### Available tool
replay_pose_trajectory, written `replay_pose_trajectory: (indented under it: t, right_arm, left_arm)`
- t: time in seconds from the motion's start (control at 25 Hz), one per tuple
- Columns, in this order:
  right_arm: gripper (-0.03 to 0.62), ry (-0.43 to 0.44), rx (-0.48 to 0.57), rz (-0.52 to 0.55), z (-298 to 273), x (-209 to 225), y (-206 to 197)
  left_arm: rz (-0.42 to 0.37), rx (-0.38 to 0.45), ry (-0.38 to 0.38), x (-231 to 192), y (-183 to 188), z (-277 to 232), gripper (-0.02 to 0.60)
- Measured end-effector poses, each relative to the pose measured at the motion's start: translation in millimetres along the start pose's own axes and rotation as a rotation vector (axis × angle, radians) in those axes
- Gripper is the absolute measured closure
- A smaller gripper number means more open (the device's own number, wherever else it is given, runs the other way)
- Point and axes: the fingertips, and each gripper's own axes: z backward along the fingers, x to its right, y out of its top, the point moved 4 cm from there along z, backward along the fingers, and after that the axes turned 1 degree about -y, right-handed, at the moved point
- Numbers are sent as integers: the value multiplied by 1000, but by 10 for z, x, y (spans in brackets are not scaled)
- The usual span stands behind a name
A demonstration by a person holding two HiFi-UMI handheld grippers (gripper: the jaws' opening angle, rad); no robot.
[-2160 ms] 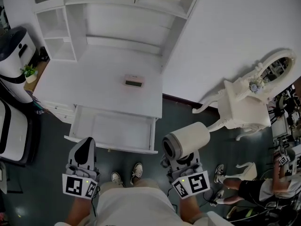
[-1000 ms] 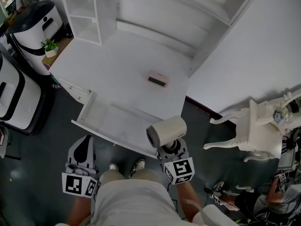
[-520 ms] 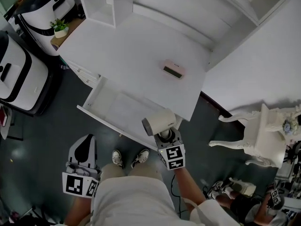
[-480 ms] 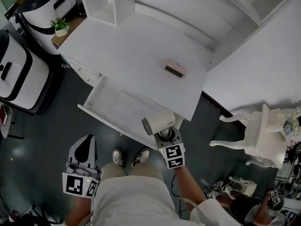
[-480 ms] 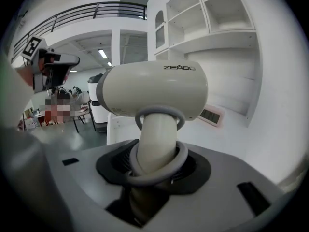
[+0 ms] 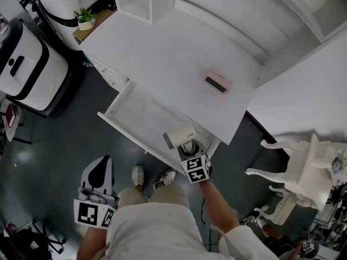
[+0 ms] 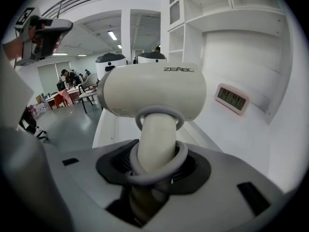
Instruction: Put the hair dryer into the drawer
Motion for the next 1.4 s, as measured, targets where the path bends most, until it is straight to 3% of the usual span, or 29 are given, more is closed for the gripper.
replay_pose_trajectory:
  t: [0.48,1.4]
  right_arm:
    - [398,92,-109,101,-395,6,-245]
    - [396,165,-253,227,-1005,-81,-318]
  left_arm:
    - [18,-20,87,96,-137,195,565]
    - [40,-35,166,100,-272,417,565]
